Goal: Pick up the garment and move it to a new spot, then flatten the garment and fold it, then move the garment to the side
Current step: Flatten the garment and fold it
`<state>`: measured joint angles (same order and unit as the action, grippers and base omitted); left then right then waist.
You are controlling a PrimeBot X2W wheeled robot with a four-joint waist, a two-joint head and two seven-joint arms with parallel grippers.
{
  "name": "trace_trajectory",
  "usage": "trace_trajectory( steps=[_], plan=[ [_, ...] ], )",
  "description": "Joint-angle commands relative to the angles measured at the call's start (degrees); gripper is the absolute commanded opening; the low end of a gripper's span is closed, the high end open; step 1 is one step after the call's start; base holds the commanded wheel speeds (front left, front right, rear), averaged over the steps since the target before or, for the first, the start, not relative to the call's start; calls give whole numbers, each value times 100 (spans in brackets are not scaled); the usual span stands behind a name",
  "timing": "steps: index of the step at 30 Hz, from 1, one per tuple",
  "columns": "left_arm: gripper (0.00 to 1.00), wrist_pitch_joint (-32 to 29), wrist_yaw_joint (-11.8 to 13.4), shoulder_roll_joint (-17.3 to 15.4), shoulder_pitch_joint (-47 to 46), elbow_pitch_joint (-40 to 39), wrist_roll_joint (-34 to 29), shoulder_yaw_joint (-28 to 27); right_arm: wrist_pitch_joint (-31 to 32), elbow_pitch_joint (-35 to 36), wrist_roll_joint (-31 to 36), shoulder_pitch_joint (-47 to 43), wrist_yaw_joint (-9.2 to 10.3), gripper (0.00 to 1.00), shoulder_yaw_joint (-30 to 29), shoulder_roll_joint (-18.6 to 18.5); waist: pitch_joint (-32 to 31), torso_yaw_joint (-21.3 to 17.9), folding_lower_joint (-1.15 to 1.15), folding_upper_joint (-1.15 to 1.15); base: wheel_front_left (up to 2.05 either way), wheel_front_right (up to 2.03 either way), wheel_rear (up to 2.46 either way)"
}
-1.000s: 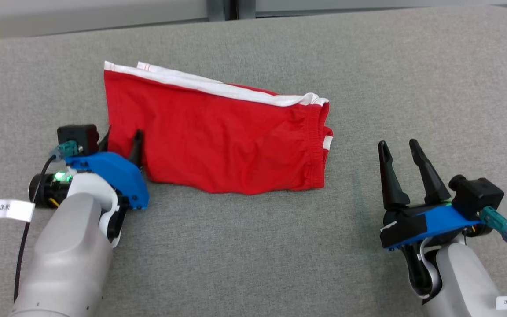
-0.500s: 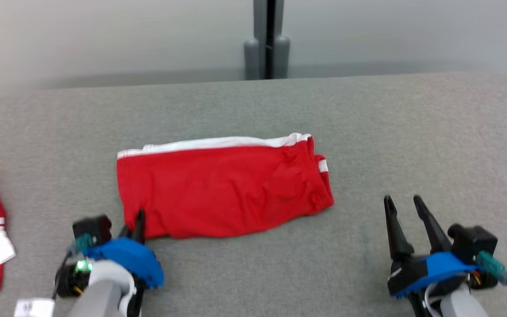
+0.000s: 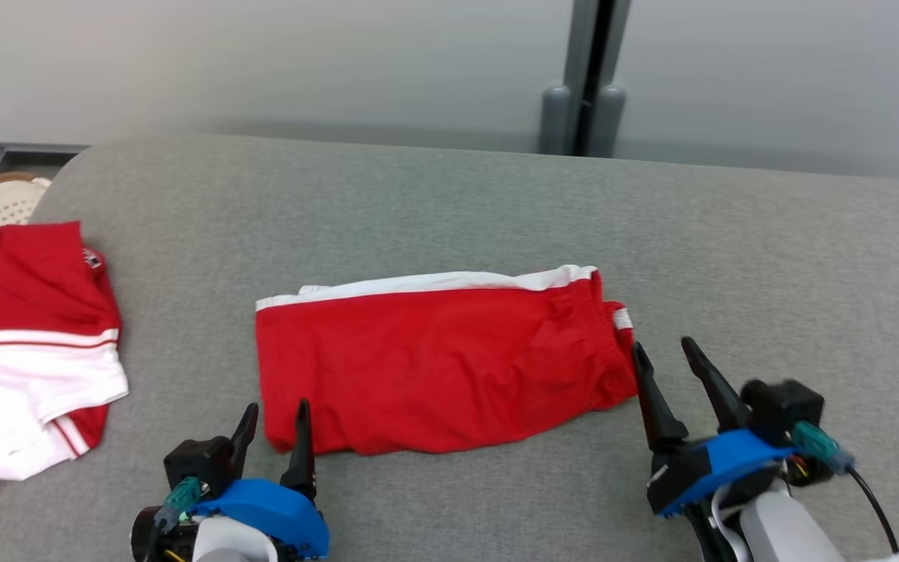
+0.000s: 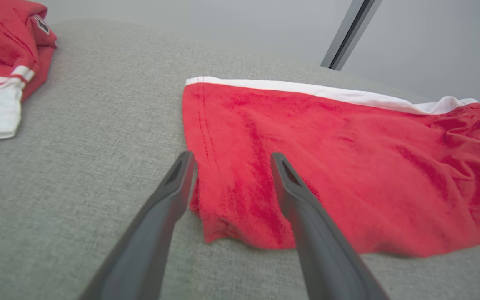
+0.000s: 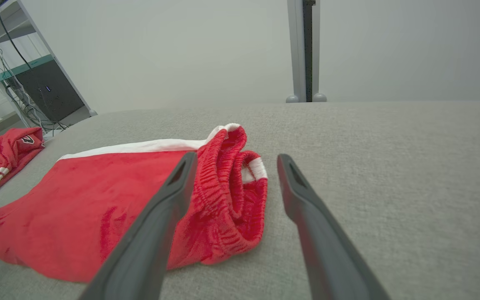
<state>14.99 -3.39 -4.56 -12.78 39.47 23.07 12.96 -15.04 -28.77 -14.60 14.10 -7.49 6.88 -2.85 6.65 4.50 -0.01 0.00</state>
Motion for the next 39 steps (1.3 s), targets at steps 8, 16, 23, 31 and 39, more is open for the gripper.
trace_trajectory(
  steps=[8, 16, 23, 31, 39],
  plan=[
    [100, 27, -183, 117, 57, -120, -246, 19, -18, -1374, 287, 981, 0, 100, -130, -20, 243, 596, 1, 0, 0, 0, 0],
    [100, 28, -292, 154, 118, -57, -352, -71, 4, -2728, 206, 1025, 0, 100, -476, -11, 265, 819, 1, 0, 0, 0, 0],
    [100, 28, -347, 164, 168, -160, -458, -112, 11, -2481, -517, 712, 0, 0, -287, 5, 202, 730, 1, 0, 0, 0, 0],
    [100, 29, -379, 169, 324, -181, -456, 9, -13, -1640, -220, 296, 5, 0, -1424, -46, -40, 393, 1, 0, 0, 0, 0],
    [100, 28, -402, 165, 399, -123, -346, 309, -12, -1308, 494, 314, -1, 0, -2204, -31, -160, 257, 1, 0, 0, 0, 0]
  ],
)
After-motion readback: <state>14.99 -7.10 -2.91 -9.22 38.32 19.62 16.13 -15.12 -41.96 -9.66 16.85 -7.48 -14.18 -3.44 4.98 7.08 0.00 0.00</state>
